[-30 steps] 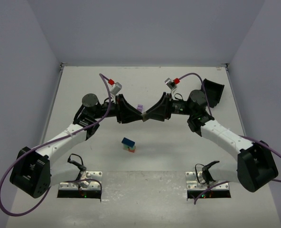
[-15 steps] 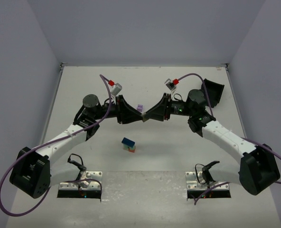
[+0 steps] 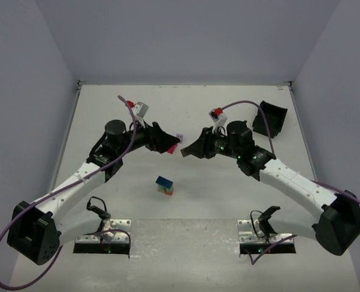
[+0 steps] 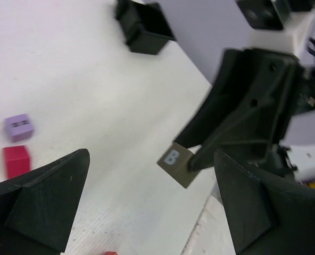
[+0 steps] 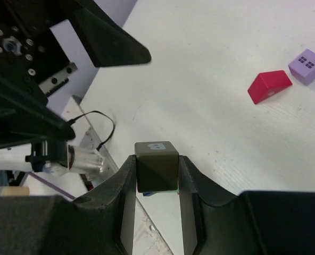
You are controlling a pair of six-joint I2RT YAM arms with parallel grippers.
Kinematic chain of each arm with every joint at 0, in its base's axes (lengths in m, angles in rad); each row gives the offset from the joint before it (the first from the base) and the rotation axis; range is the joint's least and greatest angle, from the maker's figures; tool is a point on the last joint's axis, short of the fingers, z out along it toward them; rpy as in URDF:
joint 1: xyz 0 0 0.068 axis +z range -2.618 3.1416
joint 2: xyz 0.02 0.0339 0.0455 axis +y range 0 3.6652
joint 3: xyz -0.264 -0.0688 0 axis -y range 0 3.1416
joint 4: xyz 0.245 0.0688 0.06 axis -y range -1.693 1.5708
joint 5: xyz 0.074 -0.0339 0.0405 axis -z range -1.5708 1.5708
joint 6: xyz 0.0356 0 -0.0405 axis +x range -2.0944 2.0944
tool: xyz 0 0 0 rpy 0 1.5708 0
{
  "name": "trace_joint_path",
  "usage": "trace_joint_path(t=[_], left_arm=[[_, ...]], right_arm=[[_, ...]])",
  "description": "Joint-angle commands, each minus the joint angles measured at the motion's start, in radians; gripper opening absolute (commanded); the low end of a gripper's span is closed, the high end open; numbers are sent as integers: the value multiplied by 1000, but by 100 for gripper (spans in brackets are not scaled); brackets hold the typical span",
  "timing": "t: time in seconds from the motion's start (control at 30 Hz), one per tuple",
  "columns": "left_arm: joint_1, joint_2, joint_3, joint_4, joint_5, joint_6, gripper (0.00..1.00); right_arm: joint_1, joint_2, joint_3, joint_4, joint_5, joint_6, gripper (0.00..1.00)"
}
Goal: Build the wood block tower
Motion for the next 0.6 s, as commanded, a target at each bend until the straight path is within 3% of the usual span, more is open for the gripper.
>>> trace_joint_path(t=[0.0, 0.1, 0.17, 0.57], left_arm=[[7, -94, 91, -198, -436, 35, 100], [7, -127, 104, -259, -709, 19, 100], [7, -139, 113, -285, -797, 16, 100], [7, -205, 89, -364, -971, 8, 100]], right_arm=[[101, -31, 106, -200, 378, -18, 0], [202, 6, 155, -309, 545, 9, 0], [271, 56, 217, -392, 705, 29, 0], [532, 298, 506, -748, 1081, 278, 0]])
